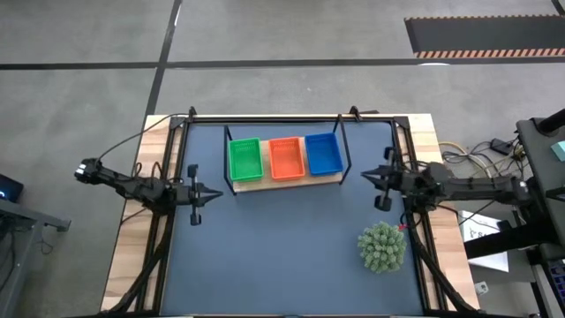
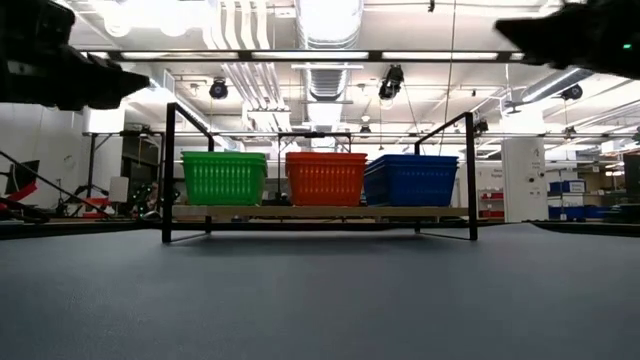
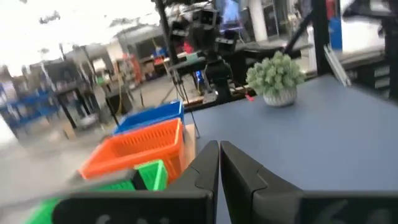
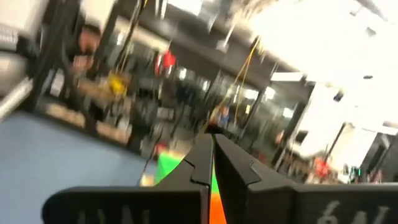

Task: Stack baskets on shelf by color
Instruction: Return to home position

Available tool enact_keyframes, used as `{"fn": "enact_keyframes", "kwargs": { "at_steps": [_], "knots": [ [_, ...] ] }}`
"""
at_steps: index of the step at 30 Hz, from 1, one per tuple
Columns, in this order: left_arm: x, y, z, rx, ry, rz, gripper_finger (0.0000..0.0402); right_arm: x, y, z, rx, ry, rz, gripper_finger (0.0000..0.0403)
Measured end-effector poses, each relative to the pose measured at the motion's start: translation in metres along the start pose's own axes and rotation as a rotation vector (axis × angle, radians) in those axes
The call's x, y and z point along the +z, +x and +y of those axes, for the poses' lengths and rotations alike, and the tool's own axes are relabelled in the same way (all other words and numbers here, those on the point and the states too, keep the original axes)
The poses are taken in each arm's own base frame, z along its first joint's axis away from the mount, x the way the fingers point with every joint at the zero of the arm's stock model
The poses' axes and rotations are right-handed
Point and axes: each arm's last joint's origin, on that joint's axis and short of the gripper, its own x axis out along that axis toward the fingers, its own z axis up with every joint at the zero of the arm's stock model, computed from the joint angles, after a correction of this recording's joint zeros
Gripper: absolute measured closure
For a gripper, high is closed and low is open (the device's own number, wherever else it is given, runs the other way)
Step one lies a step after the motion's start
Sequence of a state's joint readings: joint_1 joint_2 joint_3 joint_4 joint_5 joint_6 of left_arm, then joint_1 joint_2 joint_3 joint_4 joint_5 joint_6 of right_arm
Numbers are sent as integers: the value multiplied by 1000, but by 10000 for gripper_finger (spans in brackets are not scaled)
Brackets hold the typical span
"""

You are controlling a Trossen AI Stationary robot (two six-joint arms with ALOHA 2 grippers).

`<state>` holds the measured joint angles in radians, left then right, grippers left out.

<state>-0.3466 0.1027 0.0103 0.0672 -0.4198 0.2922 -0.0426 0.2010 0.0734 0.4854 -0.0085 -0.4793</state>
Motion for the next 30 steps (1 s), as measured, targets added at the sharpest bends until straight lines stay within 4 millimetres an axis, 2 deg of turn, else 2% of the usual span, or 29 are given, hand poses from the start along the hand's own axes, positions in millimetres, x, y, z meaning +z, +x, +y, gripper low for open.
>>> {"fn": "enact_keyframes", "kwargs": {
  "at_steps": [3,5,7,20,30],
  "knots": [
    [-4,3,-3,-9,-74,51,402,-6,-13,3,-27,8,-61,394],
    [-6,5,-4,-17,-73,78,402,-1,-18,1,-38,14,-92,394],
    [-9,6,-6,-23,-62,103,402,-10,-17,6,4,22,-17,394],
    [-20,12,-12,-50,-6,225,402,-13,-14,8,56,272,22,394],
    [-26,15,-14,-64,21,282,402,-13,-14,9,58,298,30,394]
  ]
}}
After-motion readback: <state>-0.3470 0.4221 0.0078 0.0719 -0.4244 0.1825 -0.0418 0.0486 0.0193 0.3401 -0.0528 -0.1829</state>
